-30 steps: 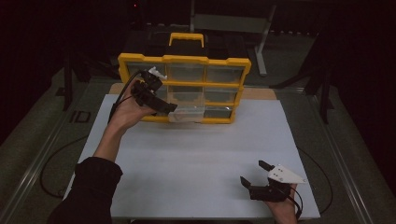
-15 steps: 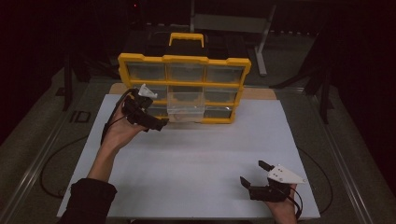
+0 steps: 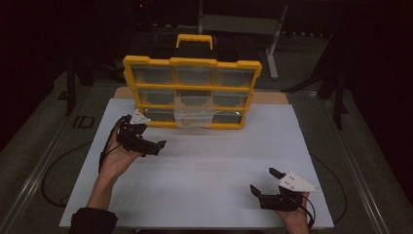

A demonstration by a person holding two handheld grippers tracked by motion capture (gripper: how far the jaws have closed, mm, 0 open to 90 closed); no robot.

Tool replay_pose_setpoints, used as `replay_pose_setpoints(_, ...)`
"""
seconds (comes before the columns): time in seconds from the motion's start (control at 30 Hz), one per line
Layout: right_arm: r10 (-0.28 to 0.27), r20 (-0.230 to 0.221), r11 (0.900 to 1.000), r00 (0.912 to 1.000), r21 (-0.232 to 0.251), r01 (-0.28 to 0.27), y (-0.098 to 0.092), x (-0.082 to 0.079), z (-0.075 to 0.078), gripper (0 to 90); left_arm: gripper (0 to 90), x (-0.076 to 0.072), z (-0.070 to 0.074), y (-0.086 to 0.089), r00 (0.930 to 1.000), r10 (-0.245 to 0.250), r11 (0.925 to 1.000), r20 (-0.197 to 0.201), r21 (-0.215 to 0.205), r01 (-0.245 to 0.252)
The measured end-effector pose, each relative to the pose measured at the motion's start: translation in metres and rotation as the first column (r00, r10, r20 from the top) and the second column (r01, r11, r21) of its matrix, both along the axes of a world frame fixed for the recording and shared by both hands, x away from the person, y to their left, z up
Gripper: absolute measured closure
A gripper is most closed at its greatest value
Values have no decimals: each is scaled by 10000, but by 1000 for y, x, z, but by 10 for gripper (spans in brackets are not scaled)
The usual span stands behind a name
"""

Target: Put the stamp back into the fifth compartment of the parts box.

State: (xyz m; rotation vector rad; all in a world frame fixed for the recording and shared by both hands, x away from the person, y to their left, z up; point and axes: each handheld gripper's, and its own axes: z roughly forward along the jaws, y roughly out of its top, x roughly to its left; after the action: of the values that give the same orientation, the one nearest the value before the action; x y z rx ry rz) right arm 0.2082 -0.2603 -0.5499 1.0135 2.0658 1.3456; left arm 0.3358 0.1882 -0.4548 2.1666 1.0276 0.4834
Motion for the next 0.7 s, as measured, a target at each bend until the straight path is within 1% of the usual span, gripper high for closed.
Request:
replay_pose_setpoints(0.03, -1, 2, 10000, 10000, 2, 1, 0, 0, 0, 75, 9, -6, -6, 4, 9999, 133, 9998, 103, -171, -131)
replay_pose_setpoints(0.07, -1, 2, 10000, 10000, 2, 1, 0, 0, 0, 75, 9, -6, -6, 4, 9999, 133, 9998, 103, -171, -131)
replay_pose_setpoints(0.1, -4, 5, 10000, 10000, 7, 4, 0, 0, 0, 75, 8, -12, -13, 9, 9995, 261, 9993, 198, -267, -256)
replay_pose_setpoints(0.13, -4, 6, 10000, 10000, 12, 4, 0, 0, 0, 75, 6, -12, -13, 9, 9995, 261, 9993, 198, -267, -256)
replay_pose_setpoints(0.17, -12, 3, 10000, 10000, -7, 12, 0, 0, 0, 74, 6, -20, -23, 13, 9991, 359, 9988, 218, -332, -351)
replay_pose_setpoints(0.2, -14, 3, 10000, 10000, -2, 14, 0, 0, 0, 75, 5, -20, -23, 13, 9991, 359, 9988, 218, -332, -351)
replay_pose_setpoints(0.23, -13, 8, 10000, 10000, 1, 13, 0, 0, 0, 75, 4, -28, -31, 17, 9987, 454, 9985, 232, -302, -447)
replay_pose_setpoints(0.27, -15, 5, 10000, 10000, 12, 15, 0, -1, 0, 75, 4, -28, -31, 17, 9987, 454, 9985, 232, -302, -447)
replay_pose_setpoints(0.3, -16, -16, 10000, 10000, 23, 16, 0, -1, 0, 75, 4, -35, -39, 21, 9984, 501, 9982, 245, -353, -492)
replay_pose_setpoints(0.33, 1, 12, 10000, 10000, 24, -1, 0, 0, 0, 74, 4, -35, -39, 21, 9984, 501, 9982, 245, -353, -492)
replay_pose_setpoints(0.37, -13, 6, 10000, 10000, 17, 13, 1, -1, 0, 75, 3, -43, -47, 24, 9976, 629, 9976, 303, -305, -620)
replay_pose_setpoints(0.4, -12, 16, 10000, 10000, -25, 12, 1, -1, 0, 75, 3, -43, -47, 24, 9976, 629, 9976, 303, -305, -620)
replay_pose_setpoints(0.43, -6, 2, 10000, 10000, -7, 6, 1, -1, 0, 75, 3, -48, -53, 28, 9975, 652, 9972, 291, -375, -641)
replay_pose_setpoints(0.47, -6, 2, 10000, 10000, -7, 6, 1, -1, 0, 75, 2, -48, -53, 28, 9975, 652, 9972, 291, -375, -641)
replay_pose_setpoints(0.5, 13, 26, 10000, 10000, -10, -13, 2, 0, 0, 75, 2, -55, -59, 31, 9966, 712, 9968, 406, -400, -696)
replay_pose_setpoints(0.53, 13, 26, 10000, 10000, -10, -13, 2, 0, 0, 75, 2, -55, -59, 31, 9966, 712, 9968, 406, -400, -696)
replay_pose_setpoints(0.57, 32, 35, 10000, 10000, -18, -32, 2, 0, 0, 75, 2, -61, -64, 35, 9956, 784, 9958, 507, -503, -759)
replay_pose_setpoints(0.6, 30, 36, 10000, 10000, -8, -30, 2, 0, 0, 75, 2, -61, -64, 35, 9956, 784, 9958, 507, -503, -759)
replay_pose_setpoints(0.63, 29, 51, 10000, 10000, 0, -29, 2, 0, 0, 75, 2, -67, -69, 38, 9943, 834, 9947, 662, -655, -790)
replay_pose_setpoints(0.67, 29, 51, 10000, 10000, 0, -29, 2, 0, 0, 75, 2, -67, -69, 38, 9943, 834, 9947, 662, -655, -790)
replay_pose_setpoints(0.7, 18, 55, 10000, 10000, 60, -18, 1, 0, 0, 75, 2, -75, -73, 40, 9930, 848, 9938, 826, -794, -783)
